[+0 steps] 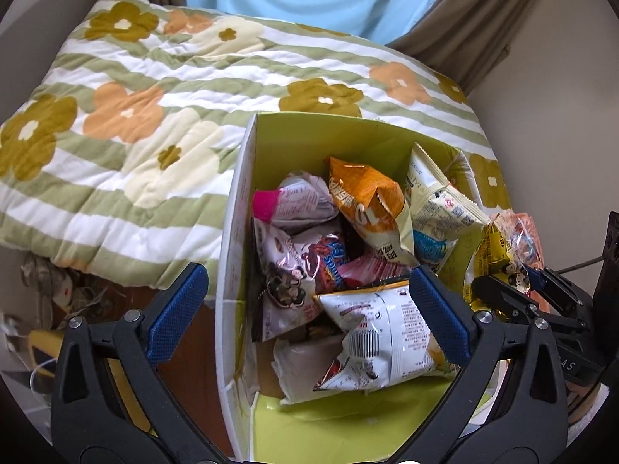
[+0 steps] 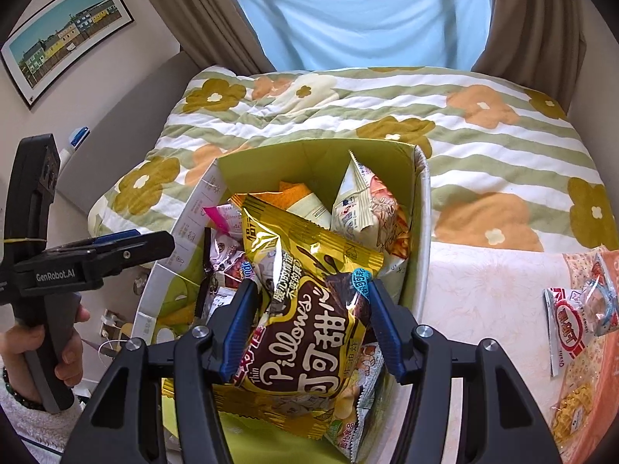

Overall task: Organize snacks
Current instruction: 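Carry both packets over the box and open both tools to drop them inside, then move both tools back toward the last two snacks, then grasp the blue OISHI shrimp chip bag with the left tool while the right tool grasps the waffle packet, then carry both packets over the box and open both tools to drop them inside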

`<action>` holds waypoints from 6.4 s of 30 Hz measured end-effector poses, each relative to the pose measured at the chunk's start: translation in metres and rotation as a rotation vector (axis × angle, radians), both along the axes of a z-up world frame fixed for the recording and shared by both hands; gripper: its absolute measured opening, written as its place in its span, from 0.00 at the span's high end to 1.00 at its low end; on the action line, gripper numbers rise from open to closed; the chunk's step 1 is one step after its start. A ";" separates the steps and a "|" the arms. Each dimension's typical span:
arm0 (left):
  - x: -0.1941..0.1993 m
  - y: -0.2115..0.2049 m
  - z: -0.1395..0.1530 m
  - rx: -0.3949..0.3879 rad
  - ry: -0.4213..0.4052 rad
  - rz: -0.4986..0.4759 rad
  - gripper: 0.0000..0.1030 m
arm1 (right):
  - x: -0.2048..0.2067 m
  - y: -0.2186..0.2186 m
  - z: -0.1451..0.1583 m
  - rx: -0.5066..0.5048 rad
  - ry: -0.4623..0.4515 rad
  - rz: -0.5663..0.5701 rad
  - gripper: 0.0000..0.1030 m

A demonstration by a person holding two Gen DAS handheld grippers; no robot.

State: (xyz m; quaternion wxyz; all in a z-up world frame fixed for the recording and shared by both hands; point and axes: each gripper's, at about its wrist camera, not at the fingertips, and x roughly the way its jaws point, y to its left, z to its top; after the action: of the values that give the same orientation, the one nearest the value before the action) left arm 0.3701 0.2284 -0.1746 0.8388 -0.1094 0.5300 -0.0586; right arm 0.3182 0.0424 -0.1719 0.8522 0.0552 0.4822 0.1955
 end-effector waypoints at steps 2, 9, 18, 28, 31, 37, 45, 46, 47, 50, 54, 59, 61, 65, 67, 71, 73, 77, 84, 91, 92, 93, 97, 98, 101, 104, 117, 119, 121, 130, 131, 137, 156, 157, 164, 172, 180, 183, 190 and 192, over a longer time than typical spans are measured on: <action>-0.005 -0.001 0.001 0.007 -0.004 0.003 0.00 | -0.002 -0.001 -0.001 0.003 0.002 -0.003 0.47; -0.023 -0.007 0.002 0.028 -0.005 0.008 0.00 | -0.013 -0.004 -0.004 -0.016 -0.024 -0.020 0.05; -0.046 -0.015 0.013 0.045 -0.032 0.003 0.00 | -0.035 -0.004 0.009 -0.021 -0.091 -0.009 0.02; -0.063 -0.029 0.035 0.051 -0.077 -0.038 0.00 | -0.056 -0.009 0.030 -0.017 -0.136 -0.027 0.02; -0.067 -0.038 0.042 0.056 -0.091 -0.047 0.00 | -0.061 -0.014 0.034 -0.014 -0.138 -0.032 0.02; -0.075 -0.087 0.050 0.044 -0.102 -0.095 0.00 | -0.078 -0.048 0.039 -0.007 -0.146 -0.039 0.02; -0.082 -0.204 0.065 0.031 -0.137 -0.185 0.00 | -0.111 -0.151 0.038 -0.047 -0.147 -0.095 0.02; -0.082 -0.220 0.065 0.034 -0.141 -0.201 0.00 | -0.115 -0.166 0.038 -0.061 -0.143 -0.101 0.02; -0.081 -0.240 0.064 0.041 -0.144 -0.223 0.00 | -0.118 -0.181 0.037 -0.072 -0.136 -0.107 0.02; -0.075 -0.287 0.059 0.058 -0.145 -0.251 0.00 | -0.125 -0.224 0.032 -0.089 -0.117 -0.114 0.02; -0.063 -0.346 0.045 0.065 -0.126 -0.310 0.00 | -0.128 -0.271 0.022 -0.151 -0.104 -0.113 0.02; -0.040 -0.406 0.021 0.122 -0.094 -0.438 0.00 | -0.127 -0.305 -0.002 -0.228 -0.063 -0.106 0.02; -0.032 -0.424 0.012 0.151 -0.083 -0.491 0.00 | -0.125 -0.315 -0.013 -0.231 -0.037 -0.107 0.02; -0.004 -0.457 -0.021 0.207 -0.027 -0.627 0.00 | -0.120 -0.324 -0.037 -0.237 0.010 -0.098 0.02; 0.010 -0.473 -0.041 0.250 -0.002 -0.695 0.00 | -0.118 -0.323 -0.051 -0.263 0.024 -0.088 0.02; 0.034 -0.502 -0.079 0.296 0.063 -0.808 0.00 | -0.110 -0.319 -0.076 -0.302 0.062 -0.066 0.02; 0.046 -0.512 -0.098 0.325 0.094 -0.836 0.00 | -0.105 -0.319 -0.089 -0.305 0.087 -0.066 0.02; 0.059 -0.524 -0.121 0.312 0.127 -0.877 0.00 | -0.098 -0.315 -0.109 -0.331 0.127 -0.052 0.02; 0.072 -0.534 -0.145 0.267 0.169 -0.913 0.15 | -0.090 -0.314 -0.135 -0.348 0.187 -0.046 0.02; 0.070 -0.528 -0.143 0.266 0.150 -0.923 0.35 | -0.090 -0.317 -0.153 -0.331 0.213 -0.042 0.02; 0.070 -0.525 -0.141 0.260 0.151 -0.916 0.38 | -0.088 -0.318 -0.156 -0.335 0.209 -0.040 0.02; 0.071 -0.522 -0.140 0.251 0.155 -0.907 0.40 | -0.089 -0.318 -0.157 -0.334 0.203 -0.033 0.02; 0.072 -0.511 -0.138 0.240 0.170 -0.855 0.42 | -0.093 -0.314 -0.167 -0.357 0.199 -0.001 0.02; 0.071 -0.506 -0.138 0.239 0.172 -0.841 0.42 | -0.094 -0.313 -0.170 -0.365 0.198 0.009 0.02; 0.067 -0.494 -0.138 0.239 0.189 -0.806 0.42 | -0.095 -0.308 -0.175 -0.366 0.195 0.024 0.02; 0.062 -0.481 -0.136 0.237 0.205 -0.771 0.42 | -0.095 -0.309 -0.178 -0.359 0.200 0.018 0.02; 0.029 -0.435 -0.129 0.209 0.233 -0.617 0.42 | -0.091 -0.315 -0.164 -0.340 0.179 -0.004 0.29; 0.022 -0.428 -0.120 0.204 0.220 -0.595 0.42 | -0.089 -0.319 -0.160 -0.343 0.171 -0.010 0.31; 0.017 -0.423 -0.109 0.206 0.202 -0.575 0.42 | -0.092 -0.321 -0.149 -0.333 0.151 -0.018 0.31; -0.023 -0.363 0.003 0.155 0.009 -0.389 0.42 | -0.102 -0.313 -0.042 -0.277 -0.019 0.003 0.31; -0.028 -0.352 0.016 0.144 -0.011 -0.360 0.42 | -0.103 -0.306 -0.030 -0.272 -0.044 0.017 0.31; -0.058 -0.272 0.075 0.157 -0.092 -0.200 0.42 | -0.103 -0.254 0.028 -0.225 -0.150 0.123 0.31; -0.089 -0.042 0.024 0.173 0.049 -0.079 0.42 | -0.090 -0.037 0.051 -0.082 -0.154 0.102 0.31; -0.088 -0.042 0.019 0.169 0.060 -0.091 0.42 | -0.090 -0.031 0.048 -0.084 -0.144 0.087 0.31; -0.077 -0.043 0.002 0.146 0.107 -0.174 0.15 | -0.093 -0.018 0.039 -0.108 -0.089 0.002 0.31; -0.103 -0.029 0.014 0.085 0.044 -0.119 0.00 | -0.096 -0.016 0.032 -0.102 -0.074 -0.010 0.31; -0.132 -0.011 0.023 0.081 0.017 -0.049 0.00 | -0.095 0.003 0.027 -0.079 -0.112 -0.030 0.30; -0.140 -0.003 0.026 0.080 0.013 -0.035 0.00 | -0.093 0.009 0.022 -0.059 -0.118 -0.044 0.29; -0.150 0.011 0.017 0.060 0.020 -0.028 0.00 | -0.098 0.012 0.019 -0.032 -0.177 -0.097 0.09; -0.151 0.012 0.014 0.054 0.021 -0.032 0.00 | -0.102 0.012 0.019 -0.048 -0.182 -0.114 0.09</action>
State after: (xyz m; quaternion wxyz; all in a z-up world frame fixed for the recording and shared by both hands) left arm 0.2196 0.2406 -0.1607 0.8349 -0.0790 0.5418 -0.0567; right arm 0.2166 0.0540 -0.1527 0.9032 0.0443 0.4035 0.1395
